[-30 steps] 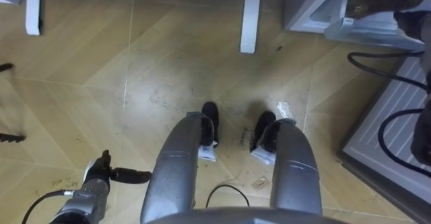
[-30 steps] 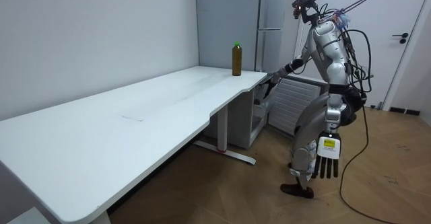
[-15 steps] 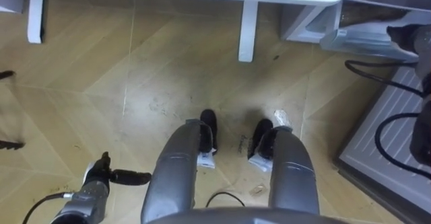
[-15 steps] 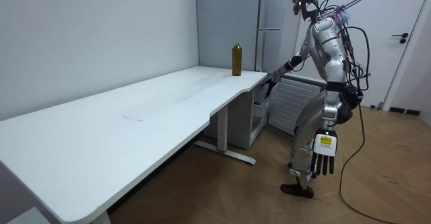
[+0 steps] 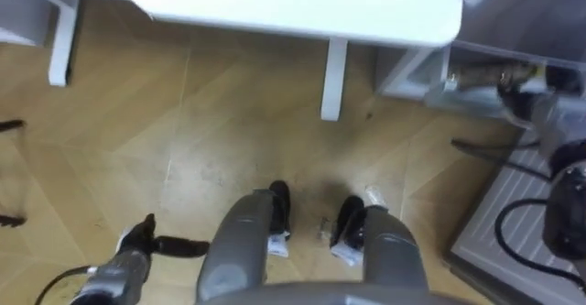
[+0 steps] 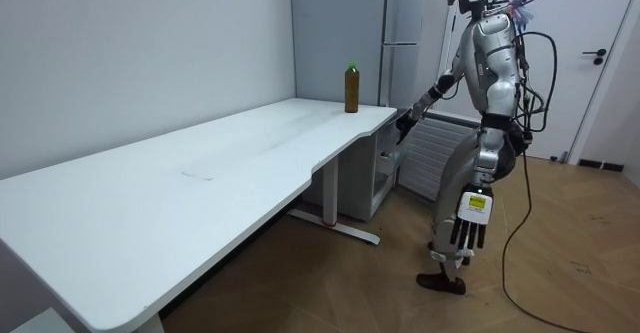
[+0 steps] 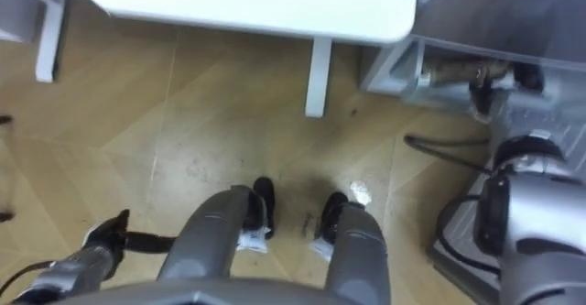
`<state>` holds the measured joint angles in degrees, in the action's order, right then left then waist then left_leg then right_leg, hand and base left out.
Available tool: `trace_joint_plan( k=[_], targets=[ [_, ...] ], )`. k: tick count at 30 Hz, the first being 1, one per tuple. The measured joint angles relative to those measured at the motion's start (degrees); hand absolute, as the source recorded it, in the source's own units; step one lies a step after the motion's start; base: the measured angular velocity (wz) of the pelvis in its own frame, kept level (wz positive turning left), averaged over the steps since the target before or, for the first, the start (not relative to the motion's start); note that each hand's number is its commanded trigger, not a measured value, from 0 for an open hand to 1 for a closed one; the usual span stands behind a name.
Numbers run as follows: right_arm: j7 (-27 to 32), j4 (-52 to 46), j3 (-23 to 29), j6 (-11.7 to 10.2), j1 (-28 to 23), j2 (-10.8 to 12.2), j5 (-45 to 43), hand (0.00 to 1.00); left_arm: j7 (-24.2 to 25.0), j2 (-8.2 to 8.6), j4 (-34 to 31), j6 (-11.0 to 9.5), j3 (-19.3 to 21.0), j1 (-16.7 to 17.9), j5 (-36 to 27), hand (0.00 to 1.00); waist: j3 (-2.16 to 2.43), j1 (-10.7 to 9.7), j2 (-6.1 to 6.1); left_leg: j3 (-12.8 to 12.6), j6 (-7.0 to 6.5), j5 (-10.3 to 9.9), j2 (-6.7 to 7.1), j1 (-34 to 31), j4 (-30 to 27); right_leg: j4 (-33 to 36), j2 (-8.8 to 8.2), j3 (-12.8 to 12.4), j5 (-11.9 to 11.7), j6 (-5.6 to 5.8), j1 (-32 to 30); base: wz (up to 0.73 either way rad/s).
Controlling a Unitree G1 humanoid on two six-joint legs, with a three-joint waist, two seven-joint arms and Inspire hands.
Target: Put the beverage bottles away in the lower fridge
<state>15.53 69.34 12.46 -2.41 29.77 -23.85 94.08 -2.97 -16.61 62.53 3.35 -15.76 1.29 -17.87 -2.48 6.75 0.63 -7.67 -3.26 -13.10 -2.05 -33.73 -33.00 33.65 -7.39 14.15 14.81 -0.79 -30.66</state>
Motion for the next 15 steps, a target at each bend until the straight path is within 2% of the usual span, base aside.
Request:
trace_joint_plan(
  k=[4, 6, 7, 9, 11, 13, 15],
  targets=[
    [-4.0, 0.5, -0.7, 0.0, -5.3, 1.7, -4.6, 0.0, 0.3, 0.31, 0.7, 0.0, 1.7, 1.8, 1.8, 0.0, 0.28, -0.3, 0.25, 0.2, 0.1, 0.5, 0.73, 5.9, 4.2, -4.5, 0.65, 0.0, -0.8, 0.93, 6.1, 0.03],
    [-5.9, 0.3, -4.0, 0.0, -9.8, 2.5, -9.5, 0.0, 0.3, 0.45, 0.7, -0.1, 3.8, 3.1, 2.4, 0.0, 0.7, -0.4, 0.16, 0.2, 0.14, 0.6, 1.02, 8.9, 6.6, -7.0, 0.69, 0.4, -1.1, 1.23, 9.1, 0.04],
    [-6.7, 0.3, -4.6, 0.0, -11.0, 2.9, -11.2, 0.0, 0.3, 0.51, 0.6, -0.1, 4.4, 3.5, 2.4, 0.0, 0.76, -0.4, 0.14, 0.2, 0.18, 0.7, 1.05, 9.6, 7.0, -7.5, 0.78, 0.4, -1.1, 1.3, 9.9, 0.03],
    [-9.0, 1.7, -7.4, 0.5, -15.6, 4.0, -17.3, 0.0, 0.2, 0.94, 0.6, -0.1, 6.1, 4.7, 2.4, 0.0, 1.43, -0.8, 0.11, 0.5, 0.3, 0.7, 1.62, 13.0, 8.9, -9.4, 0.77, 1.1, -1.2, 1.51, 13.5, 0.09],
    [-10.3, 2.2, -9.4, 1.5, -19.1, 4.3, -20.9, 0.0, 0.1, 1.44, 0.6, -0.5, 6.8, 5.5, 4.5, 0.0, 1.54, -1.0, 0.08, 0.6, 0.37, 0.8, 1.87, 15.9, 10.7, -10.8, 0.75, 1.3, -1.3, 1.68, 16.1, 0.04],
    [-11.8, 2.4, -10.2, 2.0, -22.3, 5.1, -25.1, 0.0, -0.1, 1.86, 0.4, -0.9, 8.4, 6.5, 6.7, 0.0, 1.66, -1.8, -0.06, 0.7, 0.46, 0.8, 1.99, 18.3, 12.2, -12.5, 0.99, 1.3, -1.4, 1.89, 18.8, 0.07],
    [-13.7, 4.5, -11.2, 2.3, -25.7, 7.2, -33.1, 0.0, -1.0, 2.67, 0.5, -0.9, 11.0, 7.4, 8.2, 0.0, 2.0, -3.5, -0.72, 1.7, 0.65, 0.8, 2.46, 21.5, 13.6, -15.1, 1.42, 1.9, -1.5, 2.14, 23.0, 0.19]
  ],
)
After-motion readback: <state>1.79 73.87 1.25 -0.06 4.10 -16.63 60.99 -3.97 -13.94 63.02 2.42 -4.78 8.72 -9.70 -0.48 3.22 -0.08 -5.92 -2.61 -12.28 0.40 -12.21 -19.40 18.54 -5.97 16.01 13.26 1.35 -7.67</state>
